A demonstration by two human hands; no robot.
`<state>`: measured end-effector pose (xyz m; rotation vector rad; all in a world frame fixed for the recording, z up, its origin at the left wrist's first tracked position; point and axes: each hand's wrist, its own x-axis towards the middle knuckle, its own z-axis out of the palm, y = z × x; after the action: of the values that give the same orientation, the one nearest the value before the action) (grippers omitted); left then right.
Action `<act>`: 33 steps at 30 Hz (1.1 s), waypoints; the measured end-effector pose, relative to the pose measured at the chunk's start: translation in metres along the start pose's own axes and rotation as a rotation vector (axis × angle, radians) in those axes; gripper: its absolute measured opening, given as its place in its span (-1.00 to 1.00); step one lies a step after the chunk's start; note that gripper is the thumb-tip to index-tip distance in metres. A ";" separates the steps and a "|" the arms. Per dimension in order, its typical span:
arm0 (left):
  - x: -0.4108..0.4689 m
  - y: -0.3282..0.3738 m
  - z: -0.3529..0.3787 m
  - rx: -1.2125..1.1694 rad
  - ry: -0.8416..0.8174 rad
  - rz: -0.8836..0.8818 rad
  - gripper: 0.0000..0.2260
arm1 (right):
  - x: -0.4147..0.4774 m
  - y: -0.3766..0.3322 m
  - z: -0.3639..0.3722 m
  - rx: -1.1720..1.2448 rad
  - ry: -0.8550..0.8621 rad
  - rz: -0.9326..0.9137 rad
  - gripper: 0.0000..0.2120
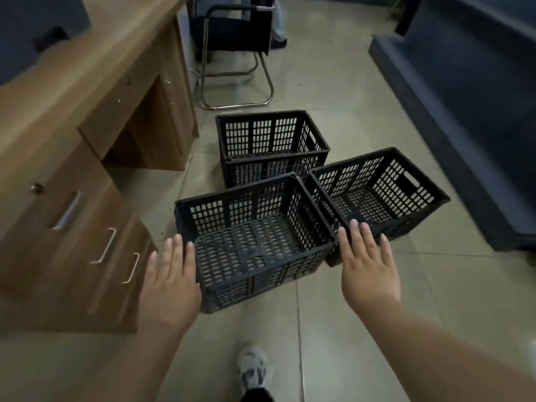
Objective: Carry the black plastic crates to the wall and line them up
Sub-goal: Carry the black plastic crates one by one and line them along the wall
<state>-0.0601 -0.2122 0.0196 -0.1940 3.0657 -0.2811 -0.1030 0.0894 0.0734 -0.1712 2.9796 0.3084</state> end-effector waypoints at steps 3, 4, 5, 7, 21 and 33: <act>0.053 0.010 0.012 0.040 0.018 -0.013 -0.38 | 0.059 0.005 0.011 -0.006 -0.026 -0.032 -0.39; 0.072 0.013 0.018 0.056 -0.023 -0.026 -0.41 | 0.081 0.006 0.016 0.001 -0.040 -0.038 -0.38; 0.091 0.015 0.026 0.067 -0.053 -0.035 -0.42 | 0.103 0.006 0.022 0.008 -0.060 -0.042 -0.37; 0.129 0.016 0.046 0.077 -0.111 -0.054 -0.42 | 0.149 0.003 0.037 -0.016 -0.116 -0.063 -0.34; 0.269 0.012 0.229 0.147 -0.512 -0.118 -0.35 | 0.381 -0.015 0.208 -0.096 -0.289 -0.099 -0.39; 0.257 0.003 0.242 0.260 -0.587 -0.043 -0.34 | 0.396 -0.003 0.255 -0.239 -0.142 -0.178 -0.35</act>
<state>-0.2985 -0.2855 -0.2300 -0.2716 2.4221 -0.5149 -0.4599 0.1013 -0.2340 -0.4189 2.7554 0.6258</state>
